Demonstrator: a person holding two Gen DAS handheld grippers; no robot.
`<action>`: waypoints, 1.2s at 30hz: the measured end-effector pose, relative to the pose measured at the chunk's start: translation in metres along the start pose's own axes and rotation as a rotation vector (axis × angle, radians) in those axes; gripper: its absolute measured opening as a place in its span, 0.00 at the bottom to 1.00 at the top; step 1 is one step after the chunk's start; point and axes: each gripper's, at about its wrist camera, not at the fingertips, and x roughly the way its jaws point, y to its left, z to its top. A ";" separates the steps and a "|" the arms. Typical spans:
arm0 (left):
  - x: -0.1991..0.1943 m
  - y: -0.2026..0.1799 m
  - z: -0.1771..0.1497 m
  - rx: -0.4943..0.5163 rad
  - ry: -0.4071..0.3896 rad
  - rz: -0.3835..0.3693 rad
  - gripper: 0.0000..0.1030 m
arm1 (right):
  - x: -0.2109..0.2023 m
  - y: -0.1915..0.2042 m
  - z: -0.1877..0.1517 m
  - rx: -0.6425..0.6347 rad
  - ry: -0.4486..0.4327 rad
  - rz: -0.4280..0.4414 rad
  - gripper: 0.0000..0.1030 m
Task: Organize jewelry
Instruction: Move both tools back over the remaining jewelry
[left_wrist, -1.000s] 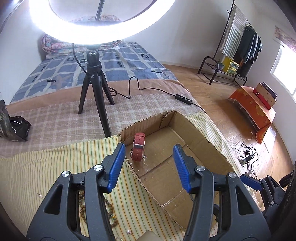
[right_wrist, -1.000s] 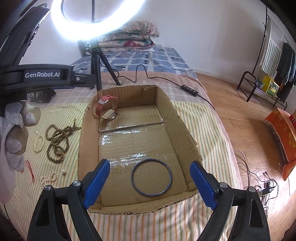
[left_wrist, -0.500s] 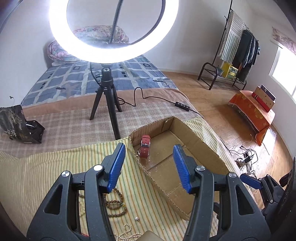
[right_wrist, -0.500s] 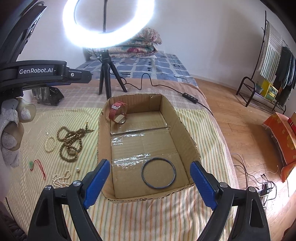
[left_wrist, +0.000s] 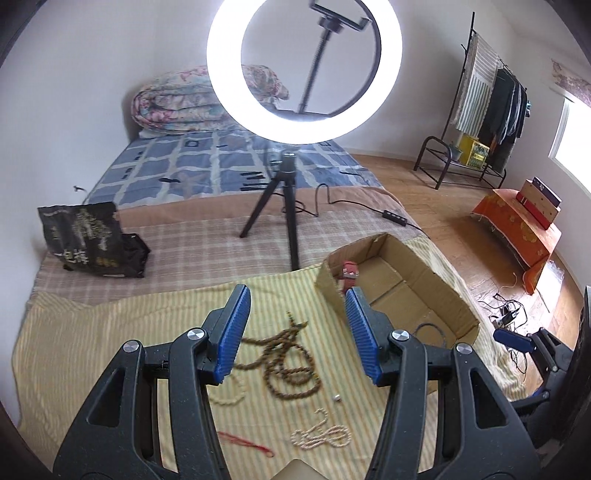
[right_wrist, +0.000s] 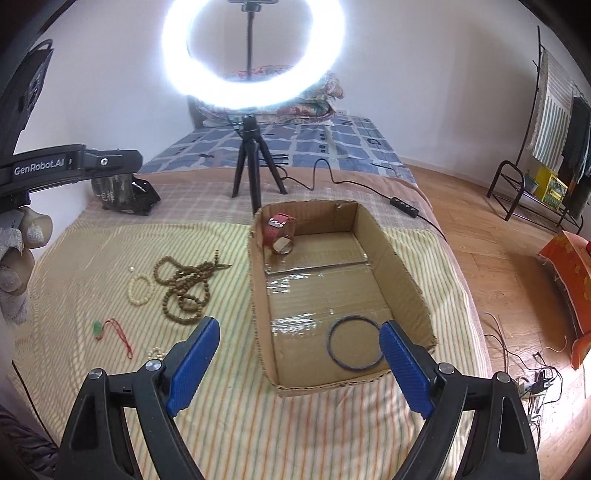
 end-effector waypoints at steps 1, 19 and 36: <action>-0.005 0.009 -0.003 -0.002 -0.001 0.012 0.53 | 0.000 0.003 0.000 -0.002 0.002 0.008 0.87; -0.039 0.106 -0.070 -0.029 0.102 0.061 0.53 | 0.031 0.067 0.009 -0.035 0.086 0.150 0.87; -0.005 0.110 -0.170 -0.065 0.298 -0.031 0.53 | 0.102 0.120 0.021 -0.156 0.176 0.194 0.84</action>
